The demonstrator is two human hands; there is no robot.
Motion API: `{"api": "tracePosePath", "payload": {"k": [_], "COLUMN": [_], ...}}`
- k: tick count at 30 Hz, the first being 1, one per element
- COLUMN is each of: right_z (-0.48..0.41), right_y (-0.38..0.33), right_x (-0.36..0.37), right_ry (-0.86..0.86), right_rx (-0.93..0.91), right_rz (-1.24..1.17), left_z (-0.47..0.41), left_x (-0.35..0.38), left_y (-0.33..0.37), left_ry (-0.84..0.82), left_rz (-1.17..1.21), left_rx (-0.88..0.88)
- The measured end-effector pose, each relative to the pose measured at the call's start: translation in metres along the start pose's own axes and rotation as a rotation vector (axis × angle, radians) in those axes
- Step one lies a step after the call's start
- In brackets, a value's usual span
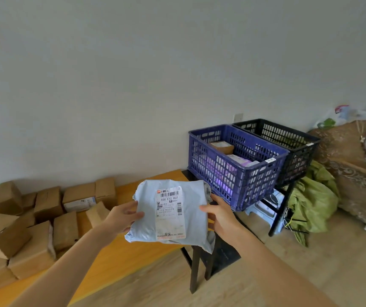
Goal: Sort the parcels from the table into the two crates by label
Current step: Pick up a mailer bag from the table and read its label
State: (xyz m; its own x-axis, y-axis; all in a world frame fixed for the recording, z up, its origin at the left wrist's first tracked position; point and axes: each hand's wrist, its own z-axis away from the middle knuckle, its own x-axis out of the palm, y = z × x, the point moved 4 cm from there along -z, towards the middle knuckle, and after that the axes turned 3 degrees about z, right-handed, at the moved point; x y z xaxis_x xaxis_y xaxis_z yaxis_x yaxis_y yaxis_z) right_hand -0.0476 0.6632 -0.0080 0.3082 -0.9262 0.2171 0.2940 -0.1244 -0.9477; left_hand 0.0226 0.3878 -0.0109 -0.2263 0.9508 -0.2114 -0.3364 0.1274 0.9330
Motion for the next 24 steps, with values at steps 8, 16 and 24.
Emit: {"api": "tracePosePath", "payload": {"k": [8,16,24], "right_z": [0.007,-0.002,-0.025], "right_y": [-0.008,-0.037,-0.087], "right_x": [-0.078,-0.171,-0.281], "right_ry": [0.211,0.260,0.260], "right_rx": [-0.020,-0.038,-0.094], "right_rz": [-0.052,-0.106,-0.104], "left_z": [-0.031,-0.059,-0.087], "left_x": [0.078,0.168,0.272], "left_y": [0.029,0.079,0.117], "left_ry": [-0.147,-0.203,-0.127], "left_rz": [-0.047,-0.106,-0.071], "left_rx": [0.014,0.055,0.058]}}
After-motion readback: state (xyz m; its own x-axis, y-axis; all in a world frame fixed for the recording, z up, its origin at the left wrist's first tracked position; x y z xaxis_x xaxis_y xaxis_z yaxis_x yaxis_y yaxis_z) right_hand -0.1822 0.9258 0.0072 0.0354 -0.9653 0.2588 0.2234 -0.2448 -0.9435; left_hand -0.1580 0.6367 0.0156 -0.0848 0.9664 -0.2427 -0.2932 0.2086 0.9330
